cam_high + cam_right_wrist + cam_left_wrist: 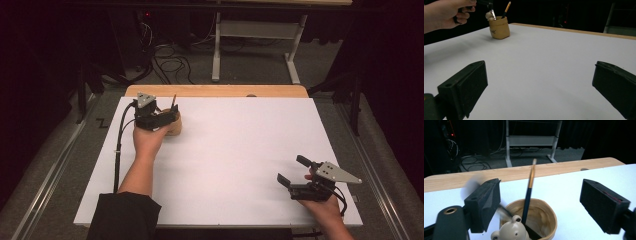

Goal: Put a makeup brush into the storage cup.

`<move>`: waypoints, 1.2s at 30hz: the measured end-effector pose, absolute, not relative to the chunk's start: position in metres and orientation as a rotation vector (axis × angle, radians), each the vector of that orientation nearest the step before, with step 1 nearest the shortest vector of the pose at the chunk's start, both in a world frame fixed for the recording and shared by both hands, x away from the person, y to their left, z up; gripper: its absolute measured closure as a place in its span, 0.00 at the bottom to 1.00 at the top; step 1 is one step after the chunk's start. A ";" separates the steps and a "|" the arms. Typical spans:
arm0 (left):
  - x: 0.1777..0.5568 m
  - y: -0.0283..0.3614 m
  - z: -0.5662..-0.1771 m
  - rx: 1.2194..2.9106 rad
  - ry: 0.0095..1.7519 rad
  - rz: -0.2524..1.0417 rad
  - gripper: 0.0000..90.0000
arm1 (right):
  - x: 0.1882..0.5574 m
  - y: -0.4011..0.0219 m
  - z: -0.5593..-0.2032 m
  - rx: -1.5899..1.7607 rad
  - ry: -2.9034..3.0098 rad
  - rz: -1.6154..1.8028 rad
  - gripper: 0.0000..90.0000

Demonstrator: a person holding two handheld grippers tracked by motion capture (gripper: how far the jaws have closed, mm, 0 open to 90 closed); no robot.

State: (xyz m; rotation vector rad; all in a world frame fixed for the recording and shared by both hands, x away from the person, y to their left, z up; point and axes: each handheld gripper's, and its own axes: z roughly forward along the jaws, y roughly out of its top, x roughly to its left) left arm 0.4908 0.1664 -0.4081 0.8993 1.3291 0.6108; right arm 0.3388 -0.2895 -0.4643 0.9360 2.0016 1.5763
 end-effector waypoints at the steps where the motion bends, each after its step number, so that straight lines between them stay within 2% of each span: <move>1: 0.490 0.167 -0.407 0.899 1.323 0.613 0.19 | 0.339 -0.289 -0.464 0.935 2.002 1.576 0.00; 9: 0.480 0.169 -0.399 0.906 1.296 0.600 0.15 | 0.339 -0.289 -0.465 0.933 2.004 1.570 0.00; 25: 0.429 0.177 -0.408 0.964 1.285 0.579 0.01 | 0.339 -0.284 -0.464 0.918 2.011 1.556 0.00; 36: 0.382 0.186 -0.410 0.972 1.253 0.533 0.01 | 0.340 -0.284 -0.464 0.925 2.008 1.549 0.00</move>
